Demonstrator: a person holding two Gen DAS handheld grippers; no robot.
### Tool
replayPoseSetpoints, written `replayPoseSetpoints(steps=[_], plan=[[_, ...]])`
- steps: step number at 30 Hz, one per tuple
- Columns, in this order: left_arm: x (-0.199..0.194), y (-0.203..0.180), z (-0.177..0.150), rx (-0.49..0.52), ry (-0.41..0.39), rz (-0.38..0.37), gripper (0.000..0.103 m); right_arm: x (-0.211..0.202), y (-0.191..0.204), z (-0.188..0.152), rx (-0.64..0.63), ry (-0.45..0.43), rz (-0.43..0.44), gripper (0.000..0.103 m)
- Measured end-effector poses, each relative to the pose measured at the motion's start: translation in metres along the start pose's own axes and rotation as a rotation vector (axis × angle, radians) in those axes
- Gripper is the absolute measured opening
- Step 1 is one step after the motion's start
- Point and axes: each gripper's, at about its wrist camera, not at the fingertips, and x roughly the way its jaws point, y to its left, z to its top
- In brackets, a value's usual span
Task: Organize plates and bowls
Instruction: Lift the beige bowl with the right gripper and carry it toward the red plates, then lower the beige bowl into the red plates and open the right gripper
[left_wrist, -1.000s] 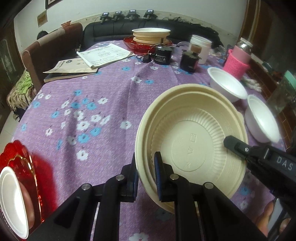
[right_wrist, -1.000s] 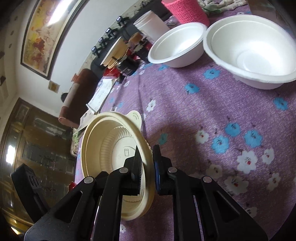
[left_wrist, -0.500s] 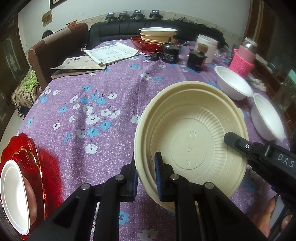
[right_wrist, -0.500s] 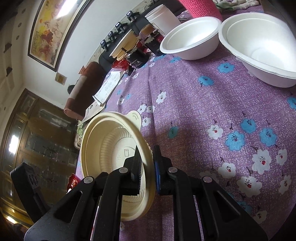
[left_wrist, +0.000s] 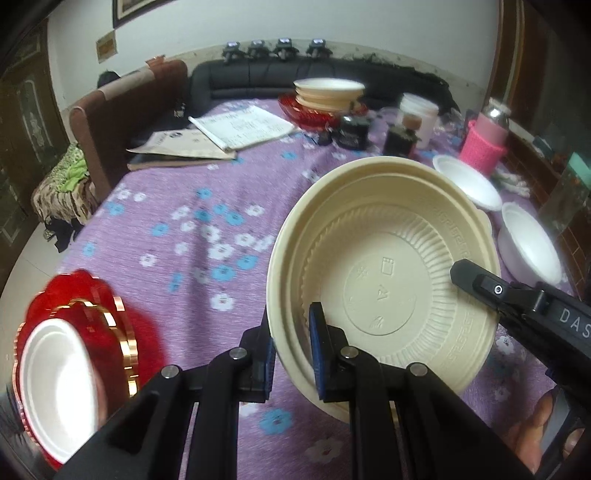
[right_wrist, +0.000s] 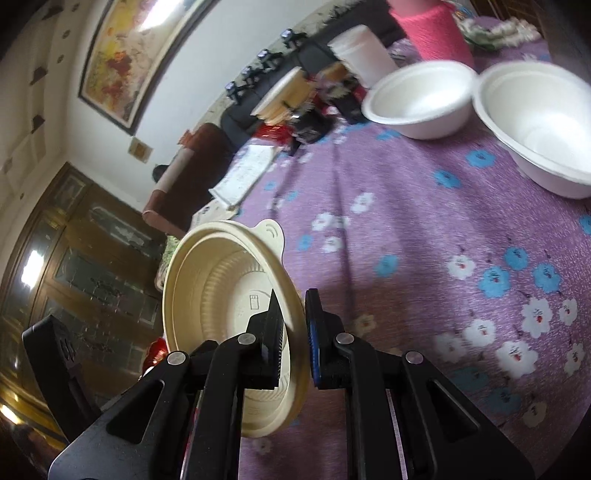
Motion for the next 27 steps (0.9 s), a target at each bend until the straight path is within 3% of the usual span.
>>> replayPoseSetpoints(steps=[12,20,27], plan=[[-0.058,0.074,-0.007,-0.089,-0.115,0.105,0.015,0.013,0.085,-0.024,-0.114,0.013,0.104,0.012],[-0.070,0.132,-0.020,-0.189,-0.131,0.195,0.015,0.044,0.146,-0.055,-0.217,0.073,0.142,0.012],[-0.068,0.167,-0.028,-0.259,-0.122,0.229,0.015,0.074,0.177,-0.079,-0.277,0.137,0.142,0.012]])
